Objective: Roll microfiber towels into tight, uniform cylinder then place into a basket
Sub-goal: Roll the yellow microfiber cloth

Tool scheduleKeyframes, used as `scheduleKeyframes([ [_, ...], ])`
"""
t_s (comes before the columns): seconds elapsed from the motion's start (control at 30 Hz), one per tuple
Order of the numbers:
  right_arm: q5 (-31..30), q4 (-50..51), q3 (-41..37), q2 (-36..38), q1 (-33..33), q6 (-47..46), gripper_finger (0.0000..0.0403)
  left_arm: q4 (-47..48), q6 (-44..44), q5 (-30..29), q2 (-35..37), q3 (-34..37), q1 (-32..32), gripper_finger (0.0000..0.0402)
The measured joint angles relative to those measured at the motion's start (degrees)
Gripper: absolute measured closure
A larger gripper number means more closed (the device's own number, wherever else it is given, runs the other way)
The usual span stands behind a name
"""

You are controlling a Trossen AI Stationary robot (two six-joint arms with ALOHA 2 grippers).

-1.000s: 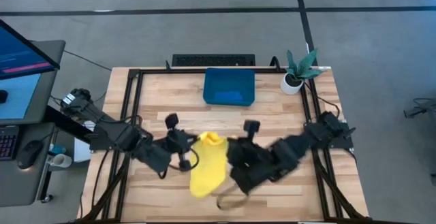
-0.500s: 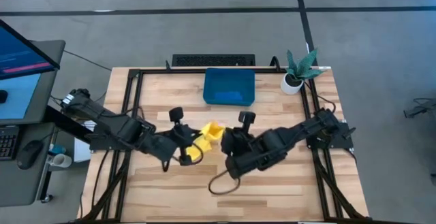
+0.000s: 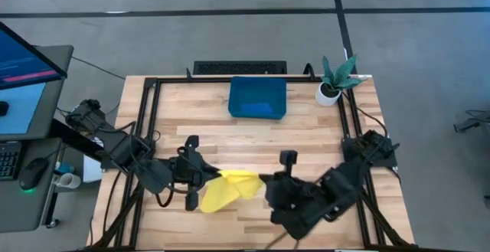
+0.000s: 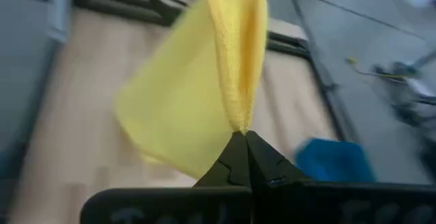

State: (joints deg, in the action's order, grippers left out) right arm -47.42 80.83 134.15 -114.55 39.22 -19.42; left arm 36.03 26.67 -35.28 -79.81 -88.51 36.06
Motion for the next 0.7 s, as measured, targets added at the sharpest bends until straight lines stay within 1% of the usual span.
scheduleKeyframes([
  [0.07,0.88,-2.12,0.91,0.05,1.69,-0.02,0.0403,-0.02,2.49,2.15,-0.32,-0.08,0.24,0.0400],
  [0.13,3.08,-6.53,0.82,0.12,2.97,0.44,0.0403,-1.27,4.78,4.45,-1.38,-0.10,0.38,0.0400],
  [0.23,6.62,-10.88,0.82,0.14,4.49,3.22,0.0403,-5.99,5.52,9.25,-3.47,-0.06,0.70,0.0400],
  [0.3,7.10,-12.73,0.82,0.23,5.16,4.47,0.0403,-8.78,6.17,12.50,-4.52,-0.06,1.02,0.0400],
  [0.33,7.08,-13.17,0.82,0.23,5.41,4.52,0.0403,-9.83,6.72,13.24,-5.01,-0.09,1.27,0.0400],
  [0.37,7.05,-13.47,0.80,0.23,5.58,4.52,0.0403,-10.23,7.21,13.33,-5.61,-0.09,1.59,0.0400],
  [0.5,5.51,-13.67,0.80,0.23,5.70,4.51,0.0403,-9.27,11.47,10.09,-7.51,-0.06,2.63,0.0400],
  [0.57,5.33,-13.65,0.80,0.23,5.60,4.50,0.0403,-9.76,13.08,10.15,-8.06,-0.04,2.81,0.0400],
  [0.7,5.30,-13.71,0.78,0.23,5.16,4.78,0.0403,-11.24,13.21,11.95,-8.33,-0.04,2.92,0.0400],
])
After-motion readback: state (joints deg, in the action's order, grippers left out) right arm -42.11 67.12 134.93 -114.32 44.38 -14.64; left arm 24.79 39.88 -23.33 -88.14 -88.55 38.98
